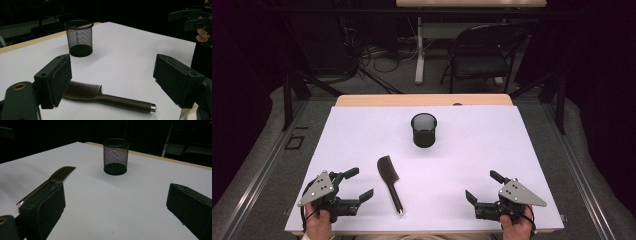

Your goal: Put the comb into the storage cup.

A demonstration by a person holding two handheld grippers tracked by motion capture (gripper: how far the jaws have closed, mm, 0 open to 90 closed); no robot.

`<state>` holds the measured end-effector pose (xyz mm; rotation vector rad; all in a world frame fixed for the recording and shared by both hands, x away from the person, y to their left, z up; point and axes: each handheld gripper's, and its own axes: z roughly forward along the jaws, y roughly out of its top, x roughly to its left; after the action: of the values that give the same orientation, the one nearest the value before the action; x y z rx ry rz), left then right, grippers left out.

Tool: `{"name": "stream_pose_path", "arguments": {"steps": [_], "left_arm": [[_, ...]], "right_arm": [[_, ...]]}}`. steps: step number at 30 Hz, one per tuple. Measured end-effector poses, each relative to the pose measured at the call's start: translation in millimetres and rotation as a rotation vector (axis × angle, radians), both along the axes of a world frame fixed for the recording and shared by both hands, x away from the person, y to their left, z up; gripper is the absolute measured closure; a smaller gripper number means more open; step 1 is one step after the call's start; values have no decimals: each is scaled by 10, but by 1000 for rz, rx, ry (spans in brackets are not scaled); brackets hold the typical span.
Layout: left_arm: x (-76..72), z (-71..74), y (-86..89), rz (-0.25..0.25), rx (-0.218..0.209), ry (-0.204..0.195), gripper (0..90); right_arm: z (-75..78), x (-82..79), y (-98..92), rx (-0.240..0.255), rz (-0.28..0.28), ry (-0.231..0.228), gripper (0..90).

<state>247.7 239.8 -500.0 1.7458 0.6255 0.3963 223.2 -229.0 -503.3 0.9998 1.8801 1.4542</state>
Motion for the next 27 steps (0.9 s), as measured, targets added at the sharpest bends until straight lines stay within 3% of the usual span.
{"name": "stream_pose_path", "arguments": {"steps": [6,12,16,18,27], "left_arm": [[17,-20,6,2,-10,24,155],[56,-17,-31,39,-20,50,155],[63,-31,-77,20,11,67,158],[55,-44,-116,43,48,75,164],[14,-42,-172,33,51,96,237]], "right_arm": [[-14,5,7,-5,-4,6,18],[-20,5,21,-15,-4,-2,18],[-25,5,28,-29,0,0,18],[-31,4,37,-33,-1,0,18],[-46,4,56,-45,-4,5,18]]}}
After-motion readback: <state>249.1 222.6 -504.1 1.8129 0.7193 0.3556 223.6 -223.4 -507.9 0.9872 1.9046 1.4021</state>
